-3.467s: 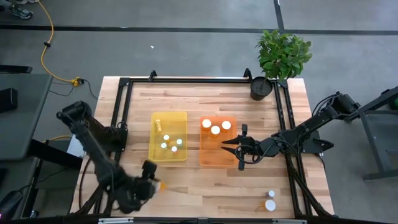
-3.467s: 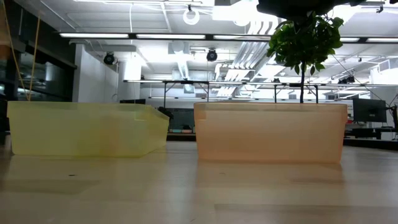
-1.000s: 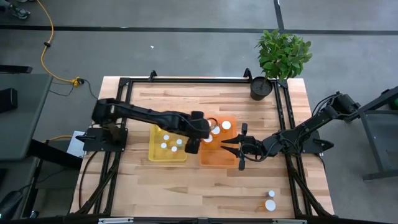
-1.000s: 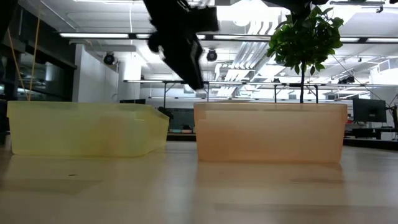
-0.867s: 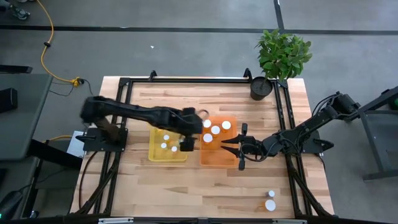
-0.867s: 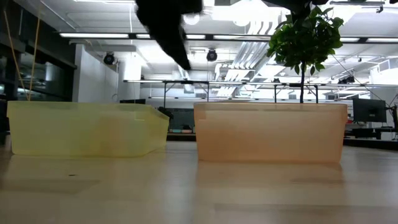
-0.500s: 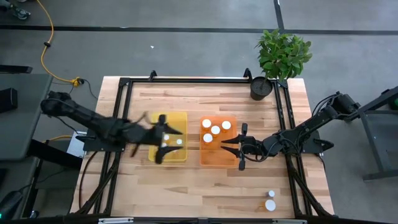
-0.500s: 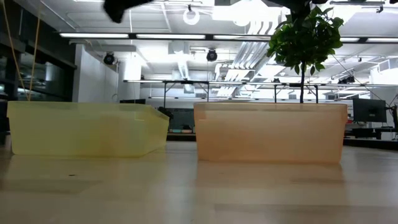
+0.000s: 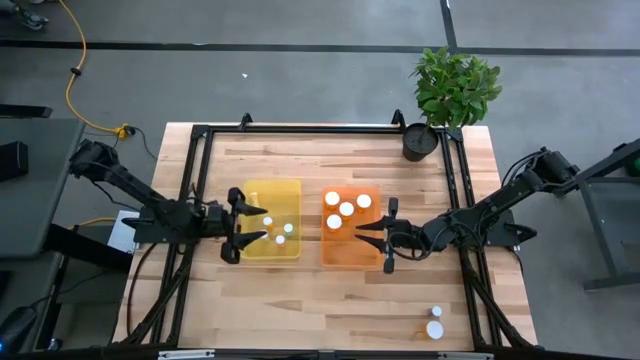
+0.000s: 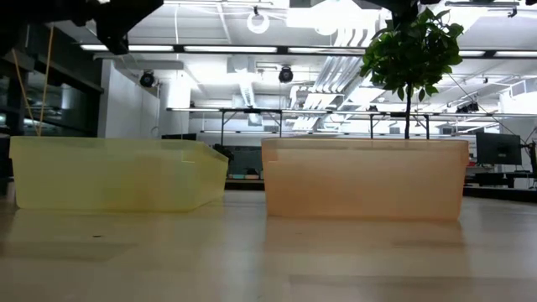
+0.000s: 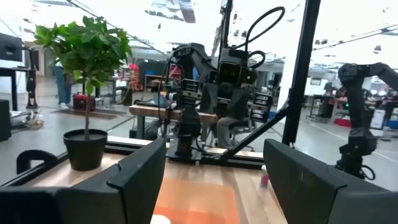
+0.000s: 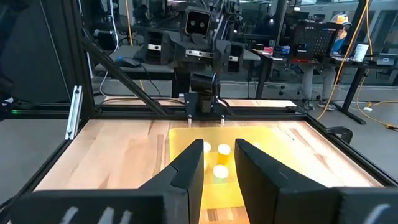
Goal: Pick and place medicine bottles into bin by pill shape (circle, oval)
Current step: Put the blue capsule bottle into the orange bin
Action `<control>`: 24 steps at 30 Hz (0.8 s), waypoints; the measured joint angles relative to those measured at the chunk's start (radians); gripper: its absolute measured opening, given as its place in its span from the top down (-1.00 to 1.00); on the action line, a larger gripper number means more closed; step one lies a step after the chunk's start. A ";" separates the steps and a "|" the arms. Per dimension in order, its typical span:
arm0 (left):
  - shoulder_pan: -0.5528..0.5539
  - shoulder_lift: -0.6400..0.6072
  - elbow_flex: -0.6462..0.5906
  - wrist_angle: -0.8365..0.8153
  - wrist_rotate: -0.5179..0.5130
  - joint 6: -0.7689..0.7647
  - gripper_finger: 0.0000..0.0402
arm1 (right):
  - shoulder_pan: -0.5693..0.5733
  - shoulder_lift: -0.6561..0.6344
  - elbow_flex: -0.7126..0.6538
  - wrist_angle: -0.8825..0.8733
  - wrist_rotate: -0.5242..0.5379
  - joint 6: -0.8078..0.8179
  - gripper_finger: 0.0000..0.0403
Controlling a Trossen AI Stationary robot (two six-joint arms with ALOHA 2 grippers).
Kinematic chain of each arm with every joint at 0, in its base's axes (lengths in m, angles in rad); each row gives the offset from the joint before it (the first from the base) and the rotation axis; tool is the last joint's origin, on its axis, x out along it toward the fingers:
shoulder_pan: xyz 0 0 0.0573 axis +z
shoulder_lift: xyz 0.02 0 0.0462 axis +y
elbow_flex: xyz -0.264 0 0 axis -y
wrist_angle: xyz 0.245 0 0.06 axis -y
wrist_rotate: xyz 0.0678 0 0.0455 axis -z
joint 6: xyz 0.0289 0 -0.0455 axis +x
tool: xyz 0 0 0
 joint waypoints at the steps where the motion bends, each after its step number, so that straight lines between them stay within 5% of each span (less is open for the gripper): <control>1: 0.000 0.000 0.003 -0.006 0.006 -0.010 -0.28 | 0.000 0.000 0.000 0.002 0.000 0.000 0.58; 5: 0.000 -0.003 0.019 -0.017 0.010 -0.022 -0.28 | -0.002 0.000 0.002 0.050 0.007 0.038 0.48; 9: 0.000 -0.003 0.027 -0.027 0.011 -0.002 -0.28 | -0.005 -0.005 0.094 -0.103 -0.083 0.137 0.23; 16: 0.000 -0.003 0.035 -0.071 0.002 0.001 -0.28 | 0.038 0.039 0.449 -0.915 -0.153 0.512 -0.35; 24: 0.000 -0.003 0.035 -0.069 -0.017 0.001 -0.28 | 0.230 0.263 0.835 -1.826 -0.453 1.455 -0.51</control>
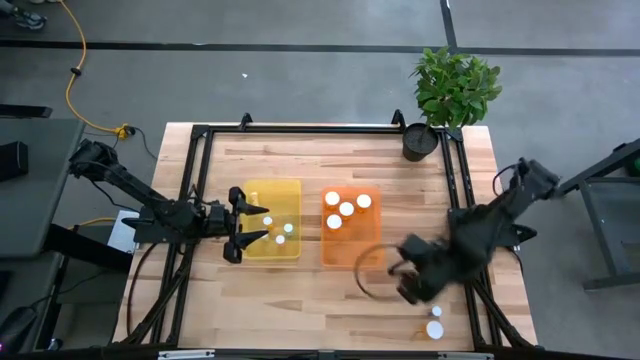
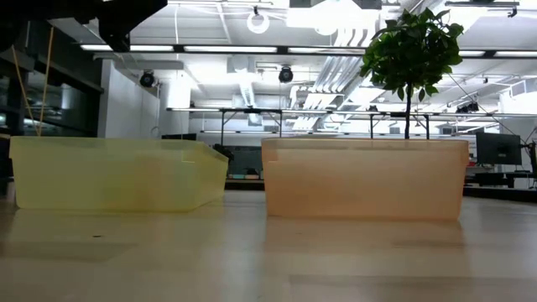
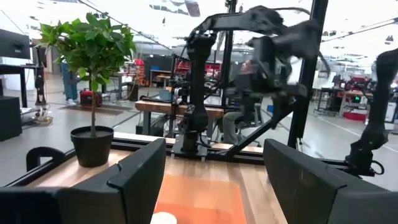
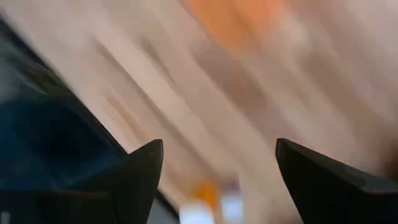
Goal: Pick and place medicine bottles into bin by pill shape (circle, oval)
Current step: Put the blue capsule bottle into the orange bin
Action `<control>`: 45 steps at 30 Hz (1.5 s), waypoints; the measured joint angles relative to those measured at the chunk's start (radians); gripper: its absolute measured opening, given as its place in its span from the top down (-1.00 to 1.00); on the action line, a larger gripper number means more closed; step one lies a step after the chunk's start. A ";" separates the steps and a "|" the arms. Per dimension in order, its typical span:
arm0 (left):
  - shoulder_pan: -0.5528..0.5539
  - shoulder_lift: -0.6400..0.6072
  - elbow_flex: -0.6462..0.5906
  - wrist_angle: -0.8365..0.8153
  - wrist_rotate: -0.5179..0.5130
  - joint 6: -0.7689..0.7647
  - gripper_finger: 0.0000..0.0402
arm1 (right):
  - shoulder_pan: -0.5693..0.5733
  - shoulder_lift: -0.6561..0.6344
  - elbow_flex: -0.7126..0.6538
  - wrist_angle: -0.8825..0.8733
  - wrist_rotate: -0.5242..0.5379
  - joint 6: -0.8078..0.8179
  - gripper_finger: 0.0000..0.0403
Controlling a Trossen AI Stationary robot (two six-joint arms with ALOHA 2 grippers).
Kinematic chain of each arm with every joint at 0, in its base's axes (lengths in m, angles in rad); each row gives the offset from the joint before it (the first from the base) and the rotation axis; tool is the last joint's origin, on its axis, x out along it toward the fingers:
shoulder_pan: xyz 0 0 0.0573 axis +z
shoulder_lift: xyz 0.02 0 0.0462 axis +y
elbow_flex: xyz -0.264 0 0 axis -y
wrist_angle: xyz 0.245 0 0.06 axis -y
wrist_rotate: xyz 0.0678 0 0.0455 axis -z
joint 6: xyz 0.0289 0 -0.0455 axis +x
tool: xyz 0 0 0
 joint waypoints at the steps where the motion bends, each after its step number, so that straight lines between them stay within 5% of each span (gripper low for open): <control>1: 0.000 0.000 0.000 0.000 0.000 0.000 -0.28 | 0.034 0.032 0.028 -0.056 -0.041 0.086 -0.51; 9: 0.000 0.000 0.000 -0.003 0.004 -0.027 -0.28 | 0.199 0.197 0.044 -0.176 -0.252 0.541 -0.51; 19: 0.000 -0.001 0.000 0.000 0.006 -0.026 -0.28 | 0.183 0.195 -0.198 0.167 -0.429 0.576 -0.51; 25: 0.000 -0.003 0.000 0.001 0.006 -0.026 -0.28 | 0.194 0.195 -0.292 0.331 -0.422 0.599 -0.51; 35: 0.000 -0.006 0.000 0.002 0.005 -0.026 -0.28 | 0.198 0.193 -0.379 0.364 -0.368 0.618 -0.48; 45: 0.000 -0.006 0.000 0.001 0.005 -0.026 -0.28 | 0.198 0.193 -0.384 0.375 -0.377 0.626 -0.08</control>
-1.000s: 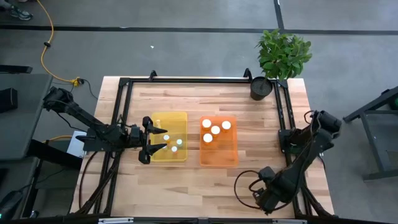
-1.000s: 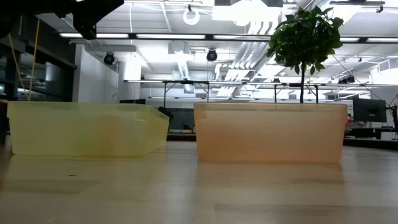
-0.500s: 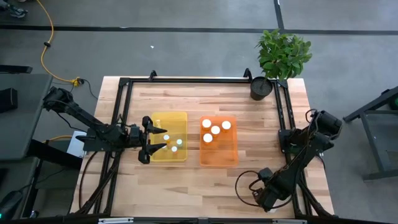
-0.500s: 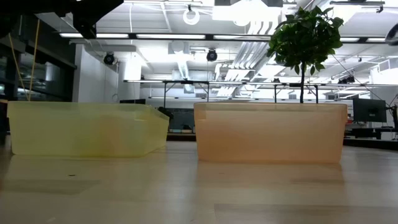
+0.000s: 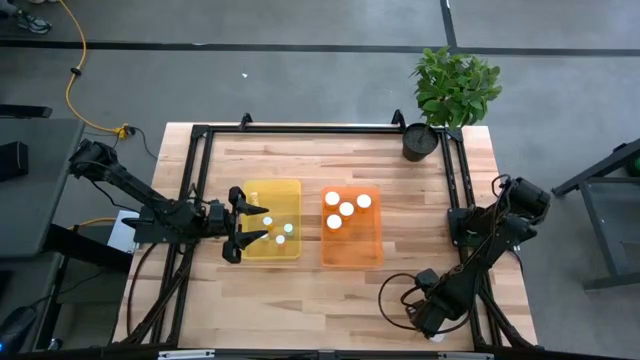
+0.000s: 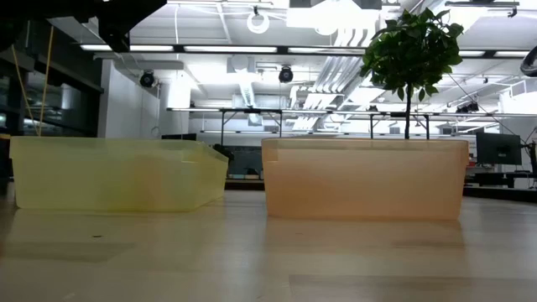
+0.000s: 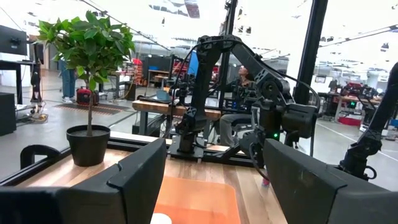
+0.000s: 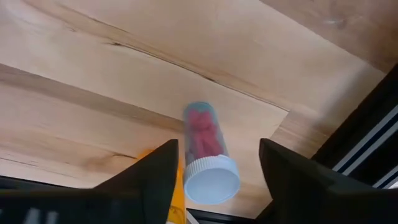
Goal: Pick and place medicine bottles into bin by pill shape (circle, oval)
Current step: Put the blue capsule bottle into the orange bin
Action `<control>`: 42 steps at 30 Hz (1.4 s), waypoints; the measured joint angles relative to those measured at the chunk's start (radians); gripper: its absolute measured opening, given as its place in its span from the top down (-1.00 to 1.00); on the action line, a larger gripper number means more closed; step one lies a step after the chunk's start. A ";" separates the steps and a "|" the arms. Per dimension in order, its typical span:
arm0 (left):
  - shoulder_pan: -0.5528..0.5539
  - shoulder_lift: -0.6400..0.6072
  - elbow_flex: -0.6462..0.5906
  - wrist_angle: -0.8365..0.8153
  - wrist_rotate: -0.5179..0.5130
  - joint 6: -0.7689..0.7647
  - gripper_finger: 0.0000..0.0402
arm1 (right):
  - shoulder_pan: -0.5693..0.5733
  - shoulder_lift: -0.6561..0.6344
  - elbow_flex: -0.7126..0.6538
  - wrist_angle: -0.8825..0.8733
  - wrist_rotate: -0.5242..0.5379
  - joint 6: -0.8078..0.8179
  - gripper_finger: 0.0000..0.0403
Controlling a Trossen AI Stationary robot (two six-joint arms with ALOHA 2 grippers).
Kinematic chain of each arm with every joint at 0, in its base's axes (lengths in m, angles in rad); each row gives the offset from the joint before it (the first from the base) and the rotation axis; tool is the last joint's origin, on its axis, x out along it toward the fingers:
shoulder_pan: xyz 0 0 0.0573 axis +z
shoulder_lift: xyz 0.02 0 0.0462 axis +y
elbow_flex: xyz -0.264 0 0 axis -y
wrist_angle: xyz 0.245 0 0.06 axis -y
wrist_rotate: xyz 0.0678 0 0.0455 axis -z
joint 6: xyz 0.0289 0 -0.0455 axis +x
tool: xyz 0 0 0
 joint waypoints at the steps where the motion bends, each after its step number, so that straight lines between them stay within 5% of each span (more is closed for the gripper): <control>1: 0.000 0.000 0.000 0.000 0.000 0.000 -0.28 | 0.000 0.000 0.000 0.000 -0.003 -0.004 -0.03; 15: 0.000 0.000 0.000 0.001 0.000 0.000 -0.28 | -0.016 -0.058 0.038 -0.068 -0.037 -0.124 0.47; 20: 0.000 0.000 0.000 0.002 -0.001 0.001 -0.28 | -0.049 -0.171 0.132 -0.198 0.183 -0.175 0.49; 26: 0.000 0.000 0.000 0.002 -0.008 0.018 -0.28 | -0.160 -0.214 0.278 -0.182 0.442 -0.446 0.47; 35: 0.000 0.000 0.000 0.003 -0.023 0.018 -0.28 | -0.513 0.048 0.619 -0.285 0.385 -1.113 0.46; 42: 0.000 0.000 0.000 0.003 -0.024 0.026 -0.28 | -0.723 0.293 0.773 -0.539 0.364 -1.373 0.46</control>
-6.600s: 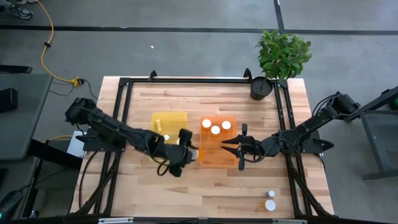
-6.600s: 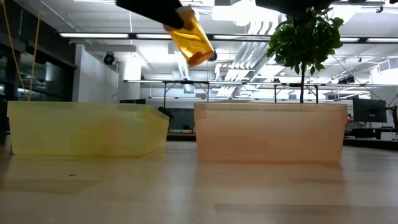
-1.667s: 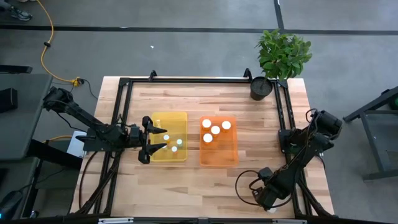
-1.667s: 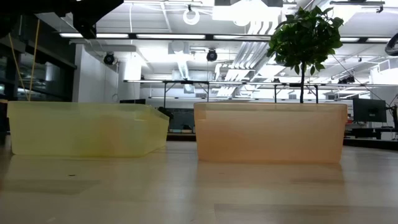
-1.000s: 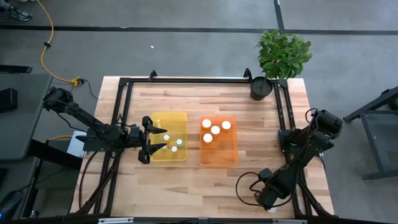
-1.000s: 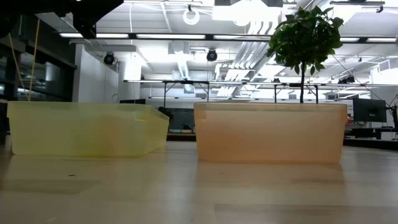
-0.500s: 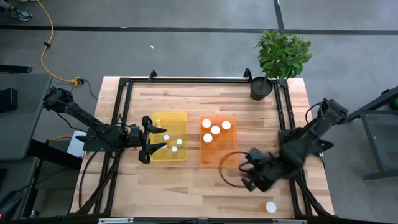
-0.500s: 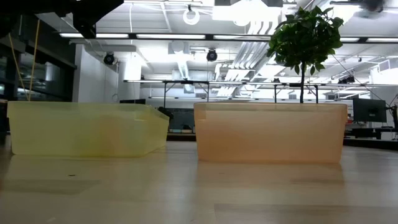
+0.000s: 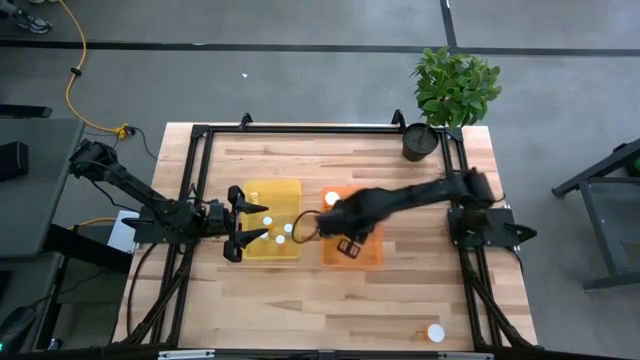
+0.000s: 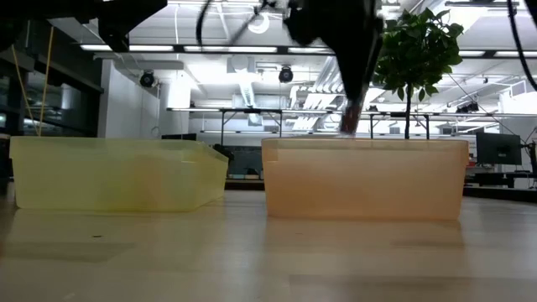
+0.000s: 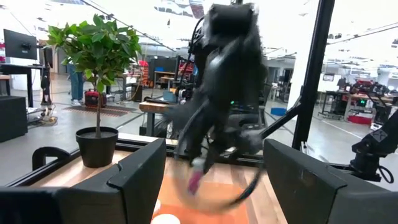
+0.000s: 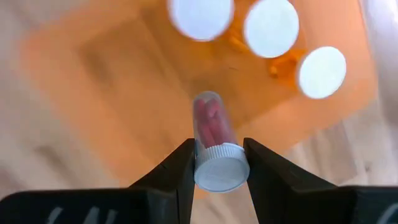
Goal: Pick and place medicine bottles into bin by pill shape (circle, oval)
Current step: Put the blue capsule bottle into the orange bin
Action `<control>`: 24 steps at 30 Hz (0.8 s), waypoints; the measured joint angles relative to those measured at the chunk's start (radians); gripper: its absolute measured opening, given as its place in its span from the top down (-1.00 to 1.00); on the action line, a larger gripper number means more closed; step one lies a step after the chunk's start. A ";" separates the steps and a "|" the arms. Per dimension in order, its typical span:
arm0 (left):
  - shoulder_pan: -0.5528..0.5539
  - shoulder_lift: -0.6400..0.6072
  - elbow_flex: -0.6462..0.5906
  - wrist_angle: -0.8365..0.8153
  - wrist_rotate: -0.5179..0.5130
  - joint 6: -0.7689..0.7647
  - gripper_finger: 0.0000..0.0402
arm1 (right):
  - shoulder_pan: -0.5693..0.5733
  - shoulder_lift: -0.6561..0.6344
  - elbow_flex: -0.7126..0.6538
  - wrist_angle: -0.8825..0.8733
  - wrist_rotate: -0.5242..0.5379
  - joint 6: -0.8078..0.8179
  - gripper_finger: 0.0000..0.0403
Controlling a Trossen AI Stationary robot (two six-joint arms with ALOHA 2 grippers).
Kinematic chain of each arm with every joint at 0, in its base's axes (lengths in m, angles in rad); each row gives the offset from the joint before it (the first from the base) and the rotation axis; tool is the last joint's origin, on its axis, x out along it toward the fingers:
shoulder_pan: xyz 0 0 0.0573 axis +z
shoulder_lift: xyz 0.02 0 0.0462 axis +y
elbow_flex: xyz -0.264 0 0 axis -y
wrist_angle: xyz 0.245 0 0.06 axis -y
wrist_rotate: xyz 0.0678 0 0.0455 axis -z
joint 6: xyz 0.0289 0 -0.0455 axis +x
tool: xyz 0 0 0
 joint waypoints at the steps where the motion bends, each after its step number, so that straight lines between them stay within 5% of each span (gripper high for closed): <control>1: 0.000 0.000 0.000 0.000 0.000 0.000 -0.28 | -0.022 0.023 0.000 -0.008 -0.012 -0.025 0.46; 24: 0.000 0.000 0.000 0.000 0.001 -0.018 -0.28 | -0.162 0.233 -0.031 0.050 -0.082 -0.184 0.46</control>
